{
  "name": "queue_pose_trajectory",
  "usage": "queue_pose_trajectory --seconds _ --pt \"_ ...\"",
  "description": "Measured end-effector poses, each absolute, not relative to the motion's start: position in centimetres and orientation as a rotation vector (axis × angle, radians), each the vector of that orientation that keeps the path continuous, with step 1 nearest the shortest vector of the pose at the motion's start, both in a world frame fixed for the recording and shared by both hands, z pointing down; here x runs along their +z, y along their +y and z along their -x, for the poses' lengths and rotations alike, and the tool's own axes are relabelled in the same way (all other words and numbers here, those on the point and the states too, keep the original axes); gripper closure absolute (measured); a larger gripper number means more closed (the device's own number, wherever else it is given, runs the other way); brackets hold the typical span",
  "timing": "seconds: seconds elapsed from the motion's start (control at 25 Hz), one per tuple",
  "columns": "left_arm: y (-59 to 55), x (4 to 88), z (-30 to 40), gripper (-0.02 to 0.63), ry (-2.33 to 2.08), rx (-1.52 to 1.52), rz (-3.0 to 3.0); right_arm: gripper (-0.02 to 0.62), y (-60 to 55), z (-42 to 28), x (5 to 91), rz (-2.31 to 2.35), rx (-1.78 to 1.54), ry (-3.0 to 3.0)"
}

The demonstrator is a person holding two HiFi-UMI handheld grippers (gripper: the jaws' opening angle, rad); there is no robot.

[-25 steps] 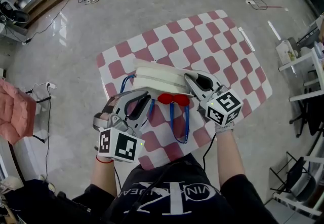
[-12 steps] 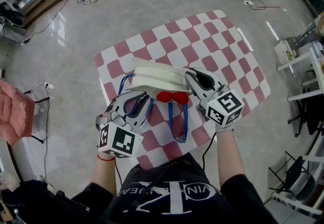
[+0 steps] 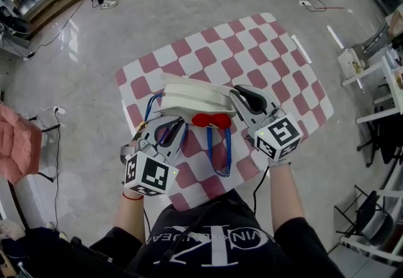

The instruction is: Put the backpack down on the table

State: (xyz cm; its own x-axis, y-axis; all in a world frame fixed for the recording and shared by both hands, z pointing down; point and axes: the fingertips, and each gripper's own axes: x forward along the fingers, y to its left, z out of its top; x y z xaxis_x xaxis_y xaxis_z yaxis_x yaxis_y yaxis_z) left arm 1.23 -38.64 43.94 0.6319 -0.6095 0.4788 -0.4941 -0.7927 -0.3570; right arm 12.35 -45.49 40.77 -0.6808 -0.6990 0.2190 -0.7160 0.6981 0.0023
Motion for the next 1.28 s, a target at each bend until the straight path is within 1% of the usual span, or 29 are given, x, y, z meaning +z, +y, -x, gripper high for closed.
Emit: queue_pose_trajectory --seconds 0.96,1.28 --pt "-37.5 44.4 -1.3 0.578 0.922 -0.849 2.730 0.561 -43.0 -12.2 38.5 -1.176 0.090 -2.755" --pt "-37.1 43.7 -1.6 0.578 0.957 -0.799 2.755 0.578 -41.2 -11.8 38.6 -1.175 0.095 -2.752"
